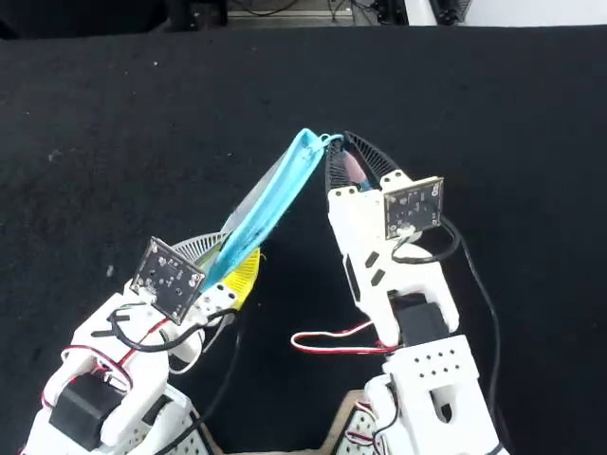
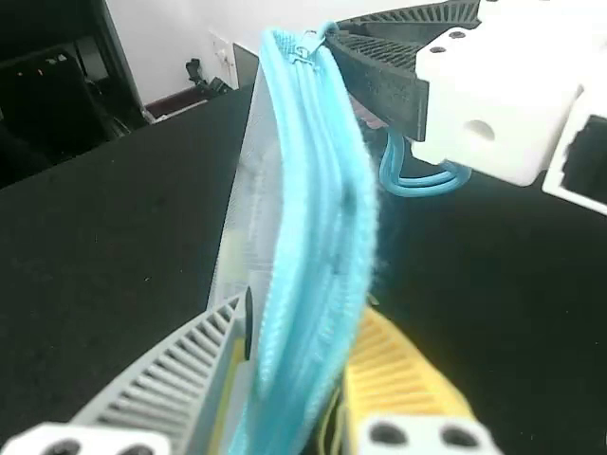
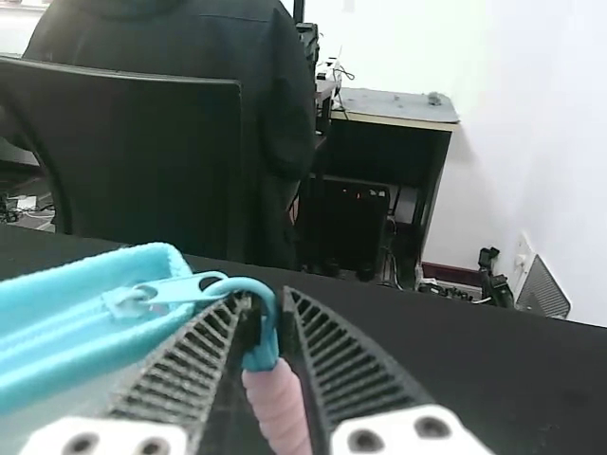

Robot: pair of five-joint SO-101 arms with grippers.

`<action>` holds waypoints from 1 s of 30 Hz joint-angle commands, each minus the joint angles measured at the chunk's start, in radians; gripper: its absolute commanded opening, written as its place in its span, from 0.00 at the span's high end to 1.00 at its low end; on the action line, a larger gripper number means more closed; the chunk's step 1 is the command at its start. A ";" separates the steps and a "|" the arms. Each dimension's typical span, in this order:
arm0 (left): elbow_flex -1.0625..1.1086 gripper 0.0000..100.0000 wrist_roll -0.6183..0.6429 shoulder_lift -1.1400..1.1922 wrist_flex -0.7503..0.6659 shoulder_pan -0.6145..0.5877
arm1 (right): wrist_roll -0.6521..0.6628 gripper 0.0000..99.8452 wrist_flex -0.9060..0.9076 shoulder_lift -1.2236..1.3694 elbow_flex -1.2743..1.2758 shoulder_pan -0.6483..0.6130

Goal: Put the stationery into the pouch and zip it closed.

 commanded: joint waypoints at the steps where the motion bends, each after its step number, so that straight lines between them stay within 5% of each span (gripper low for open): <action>1: -0.061 0.78 0.051 0.006 0.000 0.001 | 0.002 0.99 -0.005 0.019 -0.015 -0.017; 19: 0.068 0.78 0.078 0.008 -0.222 0.002 | 0.003 0.99 -0.005 0.024 -0.010 -0.015; 30: 0.027 0.78 0.078 -0.005 -0.089 0.002 | 0.000 0.99 -0.006 0.021 0.004 -0.017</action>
